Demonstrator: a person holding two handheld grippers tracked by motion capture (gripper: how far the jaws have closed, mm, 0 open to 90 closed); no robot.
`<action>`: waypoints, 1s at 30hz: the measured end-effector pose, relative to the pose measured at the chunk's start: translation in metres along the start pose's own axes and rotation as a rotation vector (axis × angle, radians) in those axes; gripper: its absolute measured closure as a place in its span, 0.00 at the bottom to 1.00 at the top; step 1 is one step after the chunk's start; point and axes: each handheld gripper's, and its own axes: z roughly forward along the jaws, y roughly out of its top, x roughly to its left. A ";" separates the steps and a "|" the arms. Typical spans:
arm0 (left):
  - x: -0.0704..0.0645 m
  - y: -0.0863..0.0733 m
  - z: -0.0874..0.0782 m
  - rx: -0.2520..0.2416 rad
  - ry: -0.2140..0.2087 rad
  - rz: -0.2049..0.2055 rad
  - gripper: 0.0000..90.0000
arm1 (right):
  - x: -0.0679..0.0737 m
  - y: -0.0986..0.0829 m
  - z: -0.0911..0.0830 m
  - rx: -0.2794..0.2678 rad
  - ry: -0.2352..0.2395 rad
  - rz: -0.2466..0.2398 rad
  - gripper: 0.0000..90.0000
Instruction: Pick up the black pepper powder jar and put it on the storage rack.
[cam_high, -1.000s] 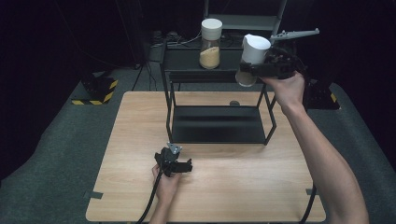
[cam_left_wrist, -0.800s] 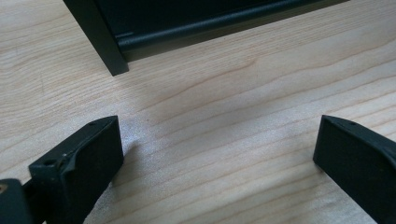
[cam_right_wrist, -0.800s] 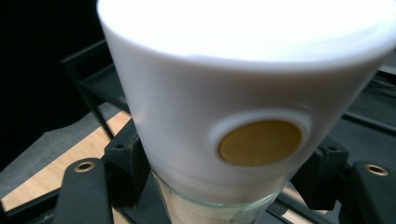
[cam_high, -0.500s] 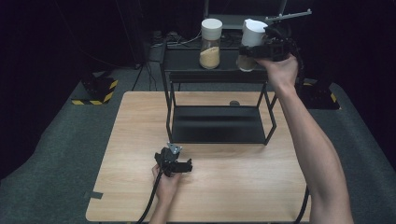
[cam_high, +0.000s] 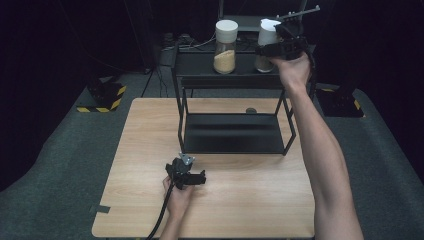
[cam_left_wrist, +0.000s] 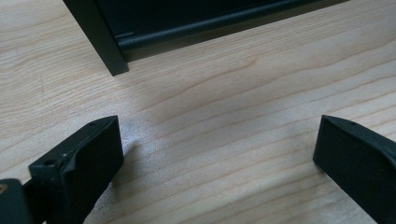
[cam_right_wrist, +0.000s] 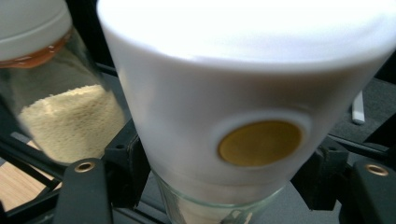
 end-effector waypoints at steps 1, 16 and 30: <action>0.000 0.000 0.000 0.000 0.000 0.000 0.02 | 0.000 0.000 0.002 0.003 -0.001 0.003 0.34; 0.000 0.000 0.000 0.000 -0.001 0.000 0.02 | -0.002 -0.003 0.008 0.004 0.005 -0.009 0.34; 0.000 0.000 0.000 0.000 -0.001 0.001 0.02 | -0.018 -0.008 0.001 -0.004 0.077 0.019 0.11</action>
